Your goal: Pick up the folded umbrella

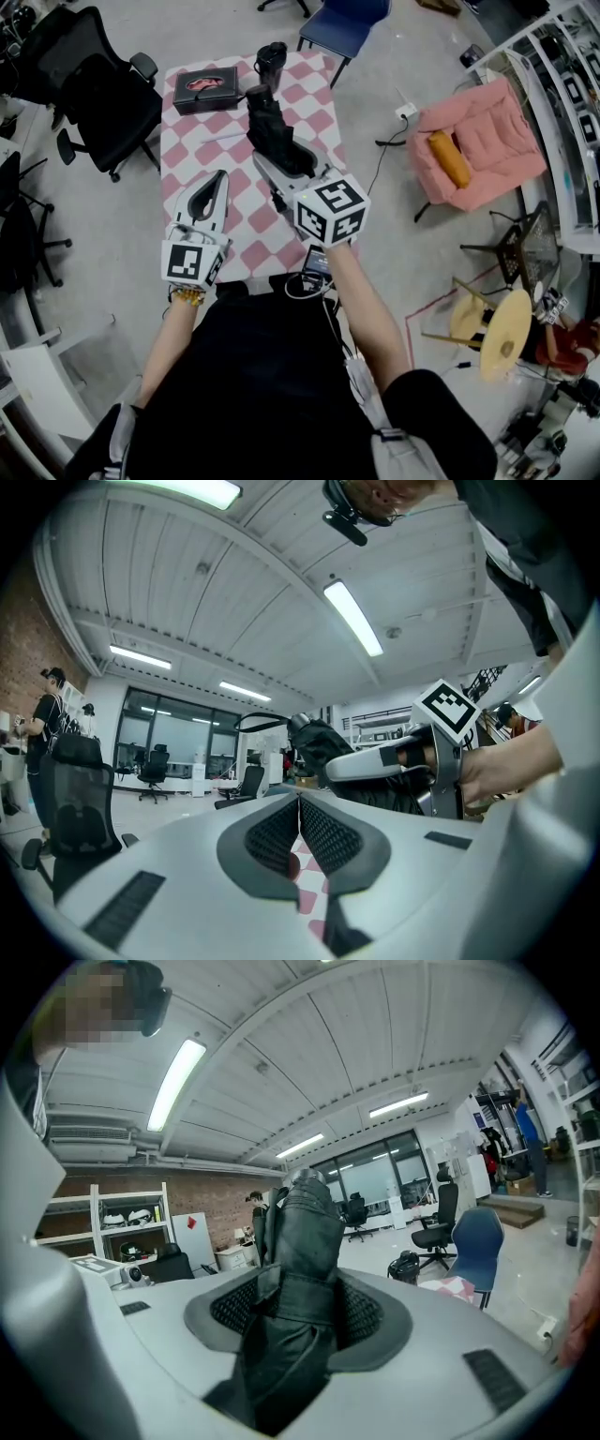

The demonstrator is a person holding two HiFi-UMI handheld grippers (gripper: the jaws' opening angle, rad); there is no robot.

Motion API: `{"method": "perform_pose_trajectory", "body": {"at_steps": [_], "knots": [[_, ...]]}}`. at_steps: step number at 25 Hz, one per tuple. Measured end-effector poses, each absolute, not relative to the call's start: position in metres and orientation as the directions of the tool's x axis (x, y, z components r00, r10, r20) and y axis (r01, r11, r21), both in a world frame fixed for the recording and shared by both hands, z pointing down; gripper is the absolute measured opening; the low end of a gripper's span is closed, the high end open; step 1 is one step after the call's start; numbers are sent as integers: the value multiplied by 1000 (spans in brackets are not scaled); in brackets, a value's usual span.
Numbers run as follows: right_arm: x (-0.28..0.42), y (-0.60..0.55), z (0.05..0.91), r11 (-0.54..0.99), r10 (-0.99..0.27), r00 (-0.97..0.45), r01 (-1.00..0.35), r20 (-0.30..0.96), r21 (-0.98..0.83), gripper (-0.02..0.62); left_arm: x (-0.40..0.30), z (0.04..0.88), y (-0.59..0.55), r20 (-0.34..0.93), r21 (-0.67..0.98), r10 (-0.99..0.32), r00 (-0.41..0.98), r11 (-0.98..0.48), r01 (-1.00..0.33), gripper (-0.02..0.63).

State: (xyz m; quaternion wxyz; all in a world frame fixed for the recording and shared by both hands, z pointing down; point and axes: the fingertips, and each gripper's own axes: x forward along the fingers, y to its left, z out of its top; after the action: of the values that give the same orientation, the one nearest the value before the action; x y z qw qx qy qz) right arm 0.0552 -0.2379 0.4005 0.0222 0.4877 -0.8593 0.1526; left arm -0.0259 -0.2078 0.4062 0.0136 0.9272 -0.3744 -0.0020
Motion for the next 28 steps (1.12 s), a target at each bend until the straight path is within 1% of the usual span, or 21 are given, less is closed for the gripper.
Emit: {"method": "perform_pose_trajectory", "body": {"at_steps": [13, 28], "knots": [[58, -214, 358, 506, -851, -523, -839, 43, -201, 213, -20, 400, -204, -2, 17, -678, 735, -735, -678, 14], [53, -188, 333, 536, -843, -533, -823, -69, -187, 213, -19, 396, -200, -3, 10, -674, 738, -738, -674, 14]]}}
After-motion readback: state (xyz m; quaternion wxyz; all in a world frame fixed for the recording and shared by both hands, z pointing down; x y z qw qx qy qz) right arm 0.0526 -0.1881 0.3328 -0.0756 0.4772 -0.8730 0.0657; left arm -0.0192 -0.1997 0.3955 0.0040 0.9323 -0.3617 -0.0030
